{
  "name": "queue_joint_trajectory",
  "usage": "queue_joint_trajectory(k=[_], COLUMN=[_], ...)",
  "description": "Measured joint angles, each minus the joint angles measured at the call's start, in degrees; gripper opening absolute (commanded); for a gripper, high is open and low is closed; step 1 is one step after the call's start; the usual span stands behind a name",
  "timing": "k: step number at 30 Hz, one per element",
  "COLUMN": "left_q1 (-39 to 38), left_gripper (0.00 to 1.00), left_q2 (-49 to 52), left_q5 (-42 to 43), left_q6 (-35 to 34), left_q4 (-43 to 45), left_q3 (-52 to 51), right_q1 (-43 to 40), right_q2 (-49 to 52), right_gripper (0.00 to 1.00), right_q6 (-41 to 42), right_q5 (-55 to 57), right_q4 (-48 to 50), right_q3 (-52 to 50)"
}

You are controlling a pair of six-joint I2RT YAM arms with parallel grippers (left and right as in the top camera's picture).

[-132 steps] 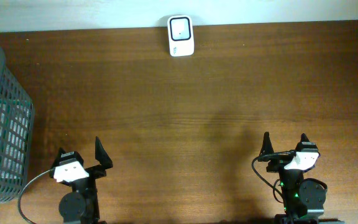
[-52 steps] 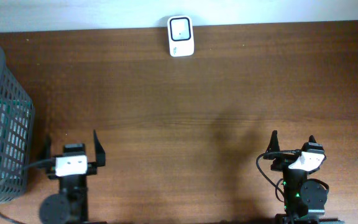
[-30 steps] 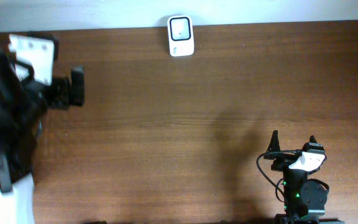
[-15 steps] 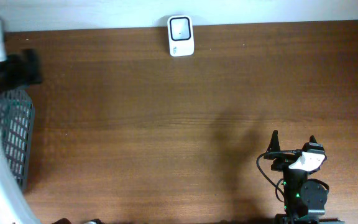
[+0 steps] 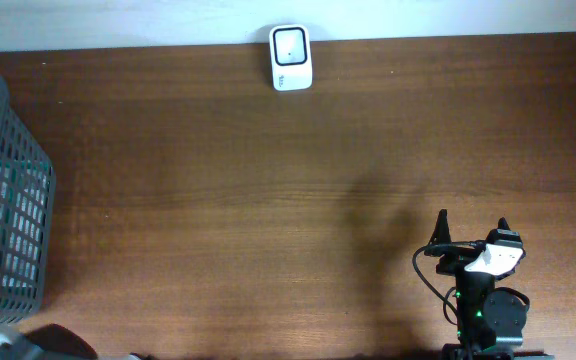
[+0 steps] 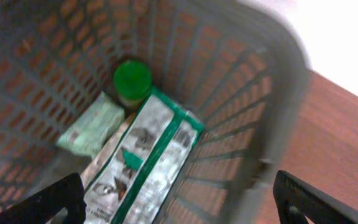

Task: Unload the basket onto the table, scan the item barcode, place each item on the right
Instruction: 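Move the left gripper over the grey basket and reach inside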

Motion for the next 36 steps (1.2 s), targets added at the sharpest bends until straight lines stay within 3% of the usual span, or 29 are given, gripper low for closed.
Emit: queue_joint_trajectory(k=[12, 21, 28, 36], left_q1=[8.13, 8.39, 8.35, 6.32], left_gripper=[0.89, 0.85, 0.72, 0.68], left_q2=[11.89, 23.96, 30.42, 33.55], left_q5=[5.01, 4.96, 4.92, 4.68], left_q6=[8.94, 14.73, 17.7, 18.21], left_q4=[-1.75, -2.27, -1.75, -2.19], left_q3=[0.0, 0.0, 0.0, -0.07], right_q1=[0.0, 0.0, 0.0, 0.0], right_q2=[0.0, 0.0, 0.0, 0.0], right_gripper=[0.98, 0.98, 0.98, 0.98], right_q6=[0.0, -0.04, 0.0, 0.0], right_q5=[0.0, 0.0, 0.0, 0.0], right_q4=[0.0, 0.0, 0.0, 0.0], right_q3=[0.0, 0.0, 0.0, 0.0])
